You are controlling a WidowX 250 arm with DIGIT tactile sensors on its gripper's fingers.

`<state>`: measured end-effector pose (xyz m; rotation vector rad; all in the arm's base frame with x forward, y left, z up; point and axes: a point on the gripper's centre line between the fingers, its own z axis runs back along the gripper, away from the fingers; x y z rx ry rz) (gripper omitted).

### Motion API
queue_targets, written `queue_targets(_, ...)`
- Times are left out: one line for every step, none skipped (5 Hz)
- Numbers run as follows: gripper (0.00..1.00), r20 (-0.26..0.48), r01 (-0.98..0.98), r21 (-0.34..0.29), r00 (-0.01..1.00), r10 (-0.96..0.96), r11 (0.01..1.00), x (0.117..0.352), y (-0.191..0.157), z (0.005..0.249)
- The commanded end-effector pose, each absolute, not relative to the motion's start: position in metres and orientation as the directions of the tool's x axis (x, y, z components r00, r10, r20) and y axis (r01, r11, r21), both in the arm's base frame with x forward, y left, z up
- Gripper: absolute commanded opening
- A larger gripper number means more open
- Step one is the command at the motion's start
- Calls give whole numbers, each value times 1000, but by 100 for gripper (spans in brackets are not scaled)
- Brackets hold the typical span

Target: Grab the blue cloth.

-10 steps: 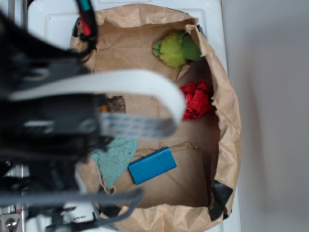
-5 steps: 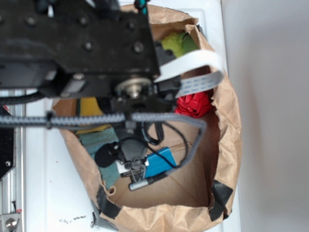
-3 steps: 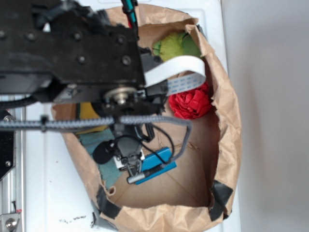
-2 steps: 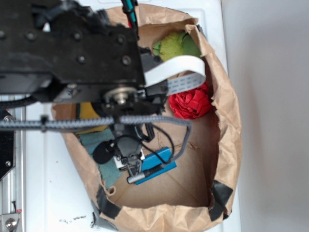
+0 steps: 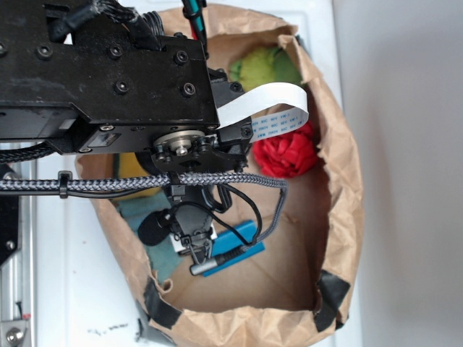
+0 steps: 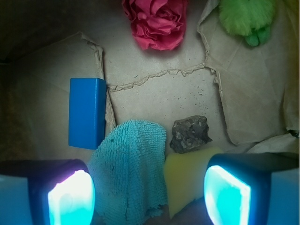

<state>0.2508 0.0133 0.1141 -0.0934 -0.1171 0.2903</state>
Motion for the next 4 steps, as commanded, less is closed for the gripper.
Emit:
queue_targets(100, 195, -192, -114, 958, 211, 975, 238, -10, 105)
queue_targets(100, 206, -181, -88, 959, 196, 979, 240, -17, 97)
queue_targets(100, 185, -203, -98, 958, 218, 974, 249, -15, 98)
queue_targets(100, 136, -231, -141, 959, 250, 963, 254, -6, 115)
